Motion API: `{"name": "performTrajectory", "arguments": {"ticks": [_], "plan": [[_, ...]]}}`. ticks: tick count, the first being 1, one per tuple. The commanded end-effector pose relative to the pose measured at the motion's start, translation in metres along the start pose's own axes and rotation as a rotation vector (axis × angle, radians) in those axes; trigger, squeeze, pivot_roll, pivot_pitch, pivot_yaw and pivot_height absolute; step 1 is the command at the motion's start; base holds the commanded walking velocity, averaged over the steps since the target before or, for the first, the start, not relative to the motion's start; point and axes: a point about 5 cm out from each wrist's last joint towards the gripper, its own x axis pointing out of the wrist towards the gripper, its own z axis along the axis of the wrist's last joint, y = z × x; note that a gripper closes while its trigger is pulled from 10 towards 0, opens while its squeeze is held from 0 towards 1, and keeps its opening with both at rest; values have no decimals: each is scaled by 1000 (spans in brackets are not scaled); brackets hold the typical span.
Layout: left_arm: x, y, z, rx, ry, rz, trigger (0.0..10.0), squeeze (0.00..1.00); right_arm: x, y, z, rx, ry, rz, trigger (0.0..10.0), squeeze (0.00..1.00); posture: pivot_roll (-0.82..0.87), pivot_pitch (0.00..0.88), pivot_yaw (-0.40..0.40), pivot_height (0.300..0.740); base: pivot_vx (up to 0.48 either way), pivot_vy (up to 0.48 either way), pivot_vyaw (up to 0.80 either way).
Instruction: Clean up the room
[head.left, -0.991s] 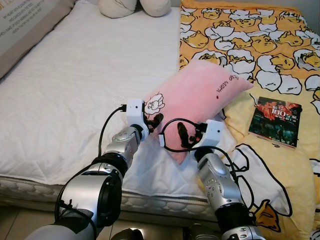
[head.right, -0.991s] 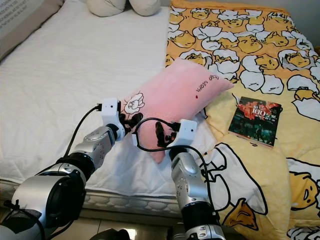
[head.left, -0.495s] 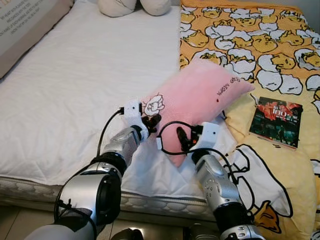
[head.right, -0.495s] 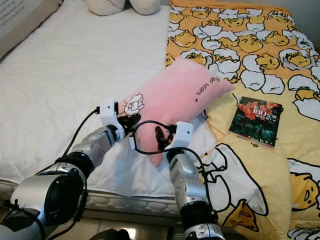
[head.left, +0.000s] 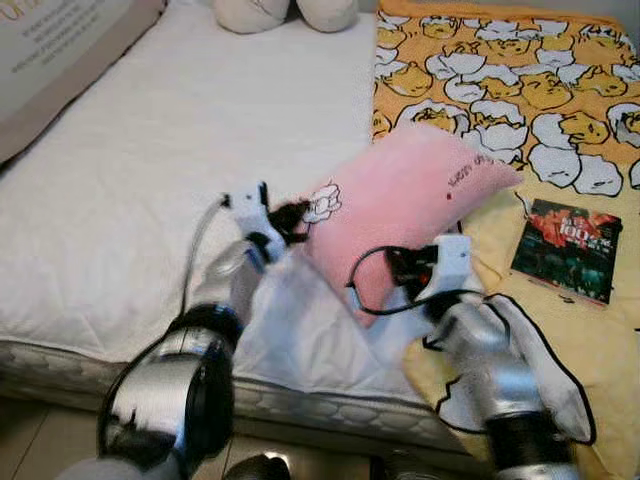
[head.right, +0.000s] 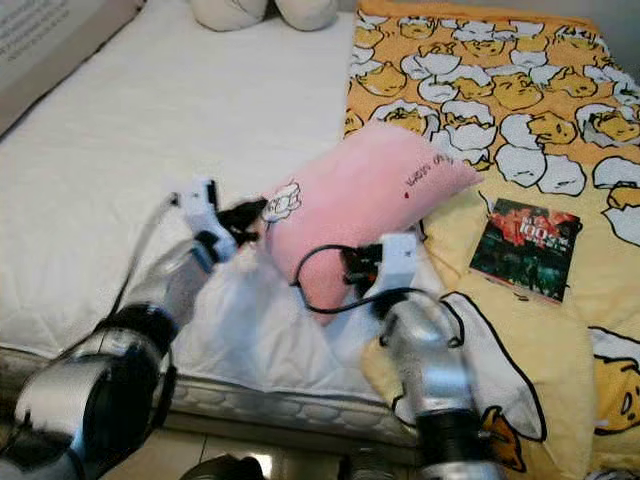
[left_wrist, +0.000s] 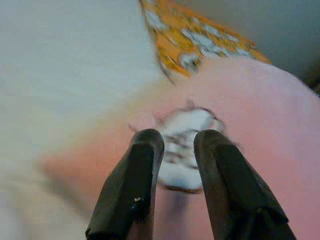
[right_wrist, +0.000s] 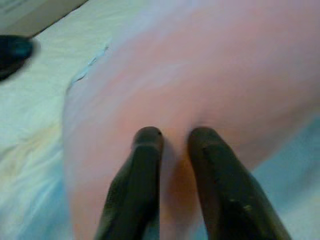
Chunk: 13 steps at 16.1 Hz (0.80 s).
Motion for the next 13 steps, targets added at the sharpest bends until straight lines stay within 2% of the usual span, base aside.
{"name": "performTrajectory", "arguments": {"ticks": [1, 2, 5, 9, 10, 11, 12, 13], "plan": [[-5, 7, 10, 104, -47, 17, 10000, 0, -5, -11, 9, -25, -13, -15, 0, 0, -167, 48, 56, 740, 0, 0, 0], [-11, 10, 19, 155, -105, 29, 10000, 0, -9, -18, 14, -53, -9, -13, 0, 0, -164, 48, 56, 740, 0, 0, 0], [-21, 7, 32, 264, -161, 2, 10000, 0, -12, -25, 25, -100, -7, -3, 0, 0, -150, 46, 53, 740, 0, 0, 0], [-29, 10, 25, 275, -138, 14, 10000, 0, -11, -33, 37, -120, -9, -10, 0, 0, -142, 43, 49, 740, 0, 0, 0], [-32, 6, 18, 289, -112, 16, 10000, 0, -7, -36, 29, -144, 19, -99, 6980, 0, -137, 43, 47, 740, 0, 0, 0], [-32, 4, 16, 290, -111, 17, 10000, 816, -5, -33, 25, -135, -5, -143, 10000, 0, -132, 43, 46, 740, 0, 0, 0], [-33, 1, 14, 299, -110, 8, 10000, 1000, -5, -30, 20, -102, -46, -205, 10000, 0, -126, 41, 46, 740, 0, 0, 0], [-35, -2, 12, 388, -111, -5, 10000, 1000, -6, -26, 15, -79, -87, -274, 10000, 1000, -124, 37, 49, 740, 0, 0, 0]]}}
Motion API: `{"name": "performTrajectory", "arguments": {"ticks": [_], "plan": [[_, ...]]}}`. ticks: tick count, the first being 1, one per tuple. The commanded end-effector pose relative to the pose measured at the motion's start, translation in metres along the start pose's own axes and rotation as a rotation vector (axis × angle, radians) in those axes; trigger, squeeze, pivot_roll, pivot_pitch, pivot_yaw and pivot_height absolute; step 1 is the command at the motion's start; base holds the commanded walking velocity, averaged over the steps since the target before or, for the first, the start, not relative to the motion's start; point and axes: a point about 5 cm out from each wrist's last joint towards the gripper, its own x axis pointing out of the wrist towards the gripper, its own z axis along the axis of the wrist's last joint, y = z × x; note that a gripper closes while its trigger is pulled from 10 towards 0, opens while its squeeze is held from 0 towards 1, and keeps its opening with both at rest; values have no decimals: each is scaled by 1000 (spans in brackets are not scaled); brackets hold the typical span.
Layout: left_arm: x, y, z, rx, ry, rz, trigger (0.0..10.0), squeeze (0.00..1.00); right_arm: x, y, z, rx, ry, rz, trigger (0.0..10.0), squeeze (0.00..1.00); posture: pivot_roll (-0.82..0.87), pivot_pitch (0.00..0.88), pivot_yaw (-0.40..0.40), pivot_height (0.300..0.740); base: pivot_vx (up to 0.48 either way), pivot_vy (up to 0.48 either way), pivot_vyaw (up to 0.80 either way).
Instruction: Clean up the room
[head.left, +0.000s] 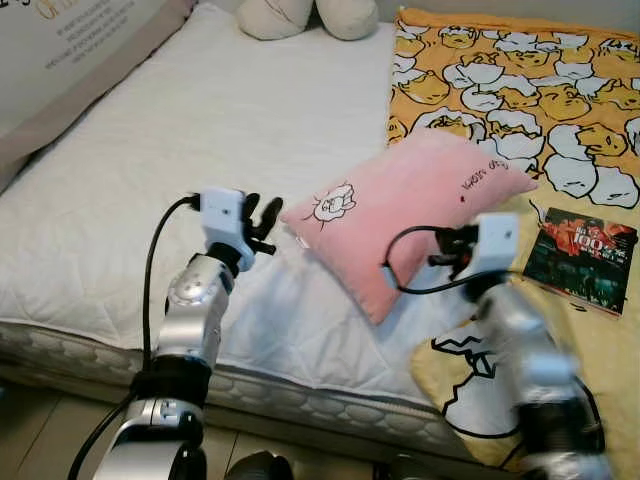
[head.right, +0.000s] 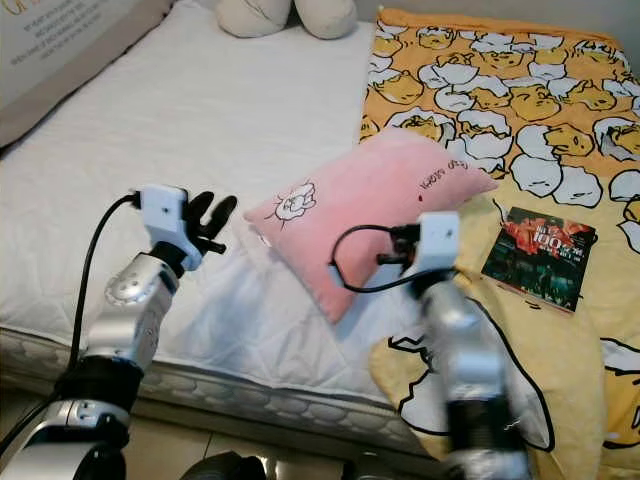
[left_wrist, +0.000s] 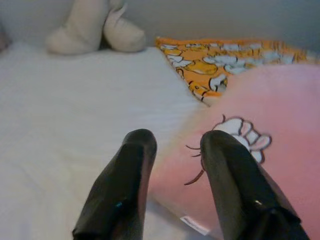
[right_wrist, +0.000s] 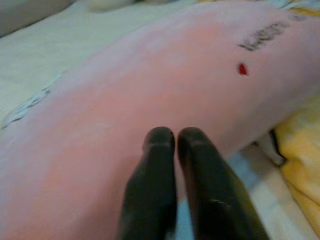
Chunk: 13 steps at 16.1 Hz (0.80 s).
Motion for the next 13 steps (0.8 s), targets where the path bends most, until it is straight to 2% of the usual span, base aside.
{"name": "performTrajectory", "arguments": {"ticks": [1, 3, 4, 5, 9, 13], "plan": [[-3, -5, -1, 144, -1, -19, 10000, 1000, -5, 0, -5, -46, -44, -85, 10000, 1000, -119, 34, 52, 740, 0, 0, 0], [-9, 0, 0, 181, -14, 77, 10000, 1000, -16, 13, -6, -83, -132, -95, 10000, 1000, -113, 31, 62, 740, 0, 0, 0], [-19, 6, 5, 209, -57, 185, 10000, 1000, -24, 12, -11, -101, -190, -158, 10000, 1000, -108, 30, 64, 740, 0, 0, 0], [-23, 7, 7, 213, -74, 221, 10000, 1000, -26, 9, -15, -110, -199, -188, 10000, 1000, -106, 30, 64, 740, 0, 0, 0], [-31, -4, -3, 213, -67, 226, 10000, 1000, -26, 16, -18, -144, -246, -203, 10000, 1000, -92, 32, 64, 740, 0, 0, 0], [-30, -9, -9, 223, -39, 166, 10000, 1000, -24, 18, -24, -94, -233, -213, 10000, 1000, -93, 28, 66, 740, 0, 0, 0]]}}
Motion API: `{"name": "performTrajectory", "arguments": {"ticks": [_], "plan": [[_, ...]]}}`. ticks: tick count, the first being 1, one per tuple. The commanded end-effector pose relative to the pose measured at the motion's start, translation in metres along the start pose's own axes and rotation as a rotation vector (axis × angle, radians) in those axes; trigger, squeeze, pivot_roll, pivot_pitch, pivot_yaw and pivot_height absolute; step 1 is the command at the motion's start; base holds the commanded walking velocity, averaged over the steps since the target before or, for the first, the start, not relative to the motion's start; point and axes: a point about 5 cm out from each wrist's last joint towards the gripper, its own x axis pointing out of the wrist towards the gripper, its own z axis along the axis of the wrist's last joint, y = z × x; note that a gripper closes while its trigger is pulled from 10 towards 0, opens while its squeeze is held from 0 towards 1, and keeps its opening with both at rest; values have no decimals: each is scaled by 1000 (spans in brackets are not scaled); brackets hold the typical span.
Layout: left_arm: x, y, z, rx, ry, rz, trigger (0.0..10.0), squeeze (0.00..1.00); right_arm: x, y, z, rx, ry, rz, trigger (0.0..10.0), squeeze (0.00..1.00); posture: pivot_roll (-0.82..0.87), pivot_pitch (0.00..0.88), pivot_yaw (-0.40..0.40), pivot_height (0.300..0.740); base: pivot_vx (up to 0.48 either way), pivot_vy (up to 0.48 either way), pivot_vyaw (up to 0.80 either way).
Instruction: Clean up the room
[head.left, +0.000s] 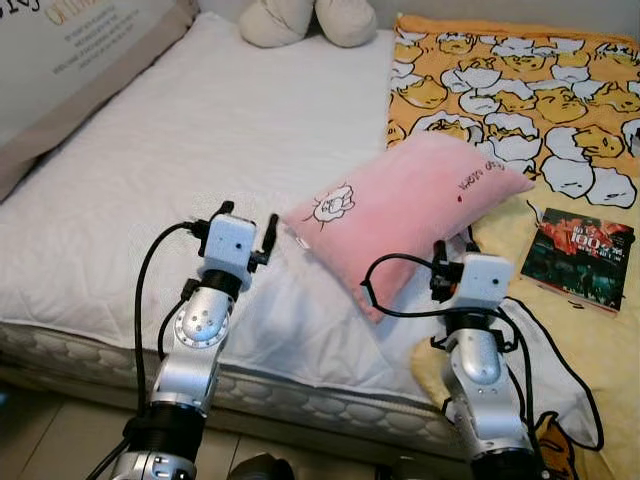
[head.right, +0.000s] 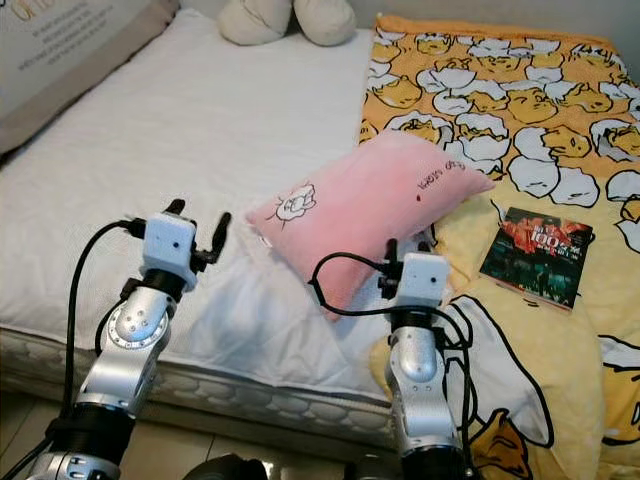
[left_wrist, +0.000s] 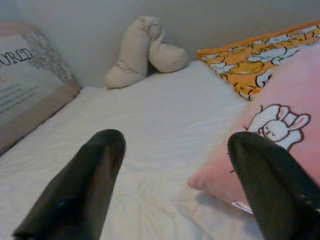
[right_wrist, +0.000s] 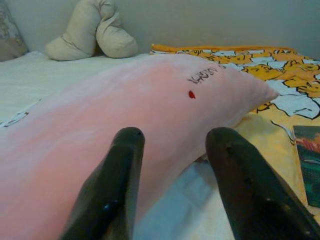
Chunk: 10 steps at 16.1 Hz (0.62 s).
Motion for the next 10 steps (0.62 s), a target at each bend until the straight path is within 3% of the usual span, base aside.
{"name": "performTrajectory", "arguments": {"ticks": [1, 4, 6, 7, 8, 9, 10], "plan": [[4, -1, 2, -2, -2, -22, 10000, 1000, 1, -2, 0, 1, -15, -14, 10000, 1000, -94, 26, 67, 740, 0, 0, 0], [8, -2, 5, -13, -18, -38, 10000, 1000, 2, 3, 3, 23, -21, 21, 10000, 1000, -98, 27, 69, 740, 0, 0, 0], [7, -2, 5, -39, -9, -30, 10000, 1000, 2, 14, -1, 43, 16, 120, 10000, 1000, -95, 28, 68, 740, 0, 0, 0], [7, -2, 6, -51, -7, -32, 10000, 1000, 2, 19, -1, 43, 19, 160, 10000, 0, -91, 29, 65, 740, 0, 0, 0], [8, 0, 6, -61, -2, -23, 10000, 953, 2, 24, -2, 78, 45, 197, 10000, 0, -88, 27, 65, 740, 0, 0, 0], [9, 4, 7, -84, 4, -5, 10000, 0, -1, 37, -5, 132, 89, 308, 10000, 0, -85, 26, 64, 740, 0, 0, 0], [10, 9, 5, -99, 18, 13, 10000, 0, -4, 48, -10, 156, 138, 401, 10000, 0, -79, 22, 66, 740, 0, 0, 0]]}}
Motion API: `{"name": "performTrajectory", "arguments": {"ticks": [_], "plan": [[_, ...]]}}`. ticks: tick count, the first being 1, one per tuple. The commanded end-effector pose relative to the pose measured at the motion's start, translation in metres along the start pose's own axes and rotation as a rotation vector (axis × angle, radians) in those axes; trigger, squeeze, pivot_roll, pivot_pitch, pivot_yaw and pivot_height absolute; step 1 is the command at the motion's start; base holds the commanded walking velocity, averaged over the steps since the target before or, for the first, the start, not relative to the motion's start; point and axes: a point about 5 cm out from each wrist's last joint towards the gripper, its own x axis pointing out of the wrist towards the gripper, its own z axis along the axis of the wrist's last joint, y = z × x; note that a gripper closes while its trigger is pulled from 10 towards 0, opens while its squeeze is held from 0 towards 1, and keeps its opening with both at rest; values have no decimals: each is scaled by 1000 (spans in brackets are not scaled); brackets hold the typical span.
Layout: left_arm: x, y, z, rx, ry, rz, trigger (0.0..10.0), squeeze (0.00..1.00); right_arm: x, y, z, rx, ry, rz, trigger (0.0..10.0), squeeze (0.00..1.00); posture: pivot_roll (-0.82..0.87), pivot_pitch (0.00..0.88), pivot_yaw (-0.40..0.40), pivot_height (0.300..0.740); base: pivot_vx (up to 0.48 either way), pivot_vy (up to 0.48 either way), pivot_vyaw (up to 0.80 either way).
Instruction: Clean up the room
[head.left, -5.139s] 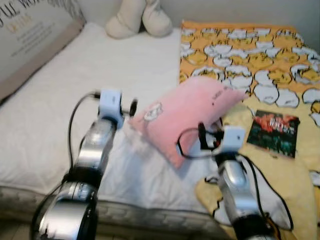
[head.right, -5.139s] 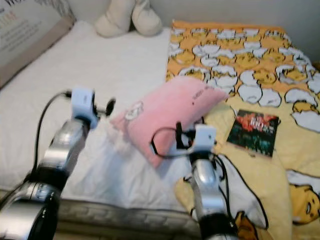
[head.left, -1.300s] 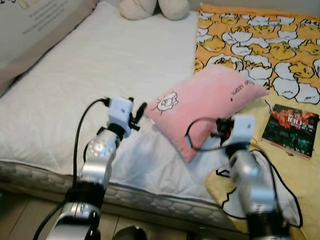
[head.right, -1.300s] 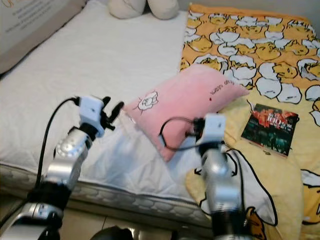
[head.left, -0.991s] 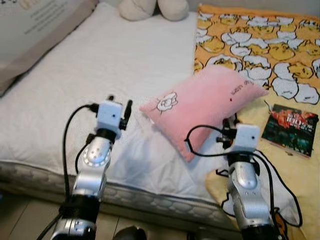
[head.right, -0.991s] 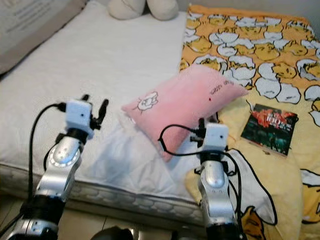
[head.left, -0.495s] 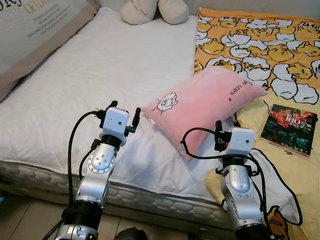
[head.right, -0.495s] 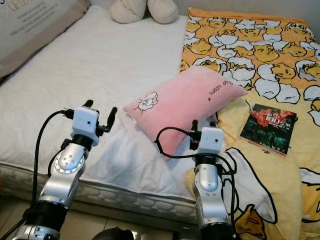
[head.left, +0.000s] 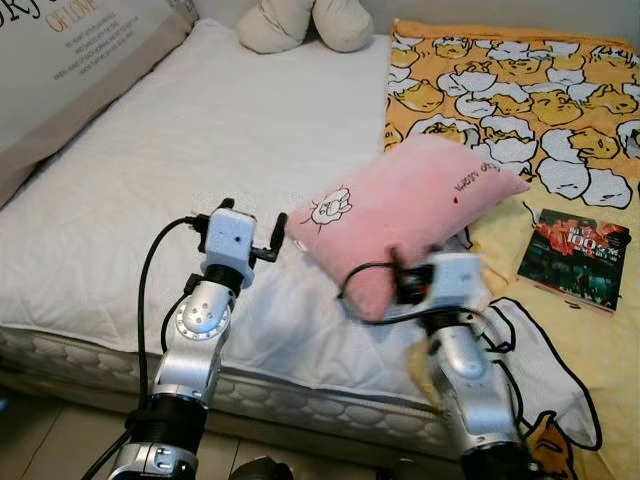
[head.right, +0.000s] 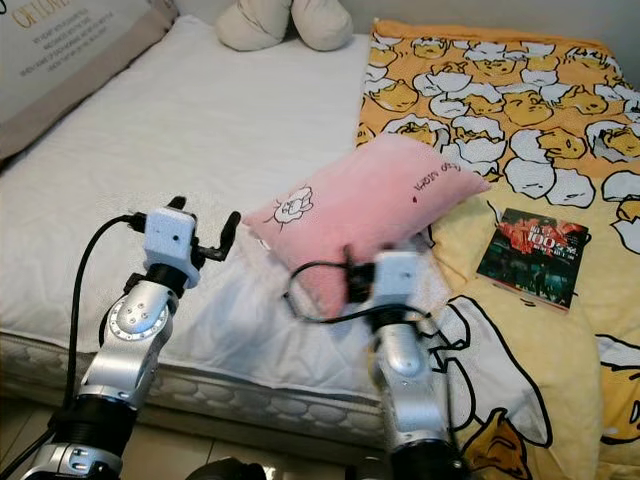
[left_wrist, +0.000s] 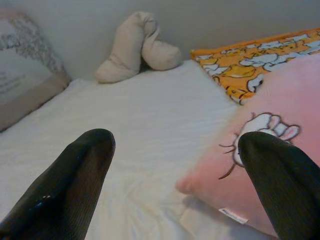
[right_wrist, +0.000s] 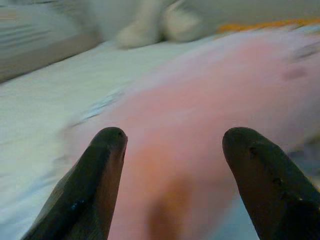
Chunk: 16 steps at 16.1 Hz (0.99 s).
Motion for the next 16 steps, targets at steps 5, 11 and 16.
{"name": "performTrajectory", "arguments": {"ticks": [5, 11, 16], "plan": [[5, 20, 4, -1, 15, 52, 10000, 0, 14, -4, -26, -19, 206, -53, 10000, 0, -56, 12, 71, 740, 0, 0, 0], [-2, 5, 8, 0, 9, -83, 10000, 0, 31, -9, -29, -123, 246, -186, 10000, 0, -28, 17, 68, 740, 0, 0, 0], [-39, -41, -2, -112, 94, -462, 10000, 0, 30, -28, -7, -169, 133, -329, 10000, 0, -14, 33, 53, 740, 0, 0, 0]]}}
